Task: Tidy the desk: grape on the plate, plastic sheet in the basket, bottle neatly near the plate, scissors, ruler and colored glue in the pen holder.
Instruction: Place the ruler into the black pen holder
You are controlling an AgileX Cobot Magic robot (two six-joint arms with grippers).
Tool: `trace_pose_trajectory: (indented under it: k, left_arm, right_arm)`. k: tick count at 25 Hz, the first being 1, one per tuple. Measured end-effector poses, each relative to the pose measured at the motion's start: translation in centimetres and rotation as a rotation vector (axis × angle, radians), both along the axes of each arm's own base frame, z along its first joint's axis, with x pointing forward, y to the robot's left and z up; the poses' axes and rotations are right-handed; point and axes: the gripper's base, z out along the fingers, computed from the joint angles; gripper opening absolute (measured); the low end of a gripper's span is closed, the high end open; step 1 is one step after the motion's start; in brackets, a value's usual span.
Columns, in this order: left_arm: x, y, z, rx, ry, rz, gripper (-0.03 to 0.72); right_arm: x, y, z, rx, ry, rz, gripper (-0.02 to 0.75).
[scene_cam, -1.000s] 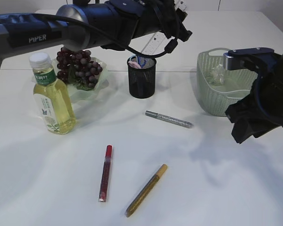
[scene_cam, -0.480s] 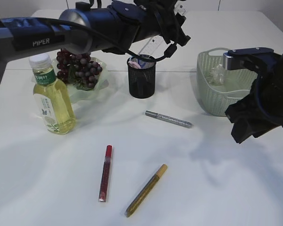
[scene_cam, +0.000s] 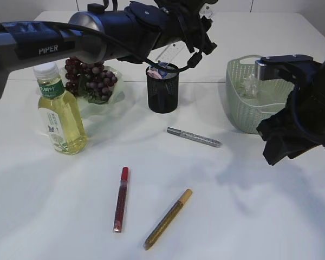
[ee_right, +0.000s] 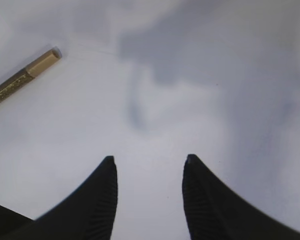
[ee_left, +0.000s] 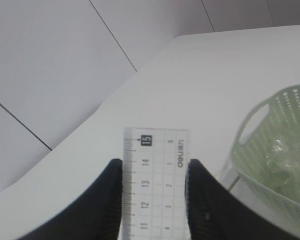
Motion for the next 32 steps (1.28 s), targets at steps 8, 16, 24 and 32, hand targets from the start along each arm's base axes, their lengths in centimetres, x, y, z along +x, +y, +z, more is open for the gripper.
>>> trace_pose_trajectory:
  k: [8,16,24,32]
  left_arm:
    - [0.2,-0.2,-1.3,0.02,0.014,-0.001,0.279]
    - [0.3,-0.2,-2.0,0.061,0.0,-0.01,0.279]
    - [0.3,-0.2,-2.0,0.047,0.009,-0.006,0.279]
    - [0.4,-0.3,-1.3,-0.011,0.022,0.008,0.279]
  right_arm:
    - [0.0,0.0,0.0,0.001,0.0,0.002,0.35]
    - [0.0,0.0,0.0,0.001,0.0,0.002,0.35]
    - [0.0,0.0,0.0,0.001,0.0,0.004,0.349]
    - [0.0,0.1,0.0,0.009,0.001,0.003,0.349]
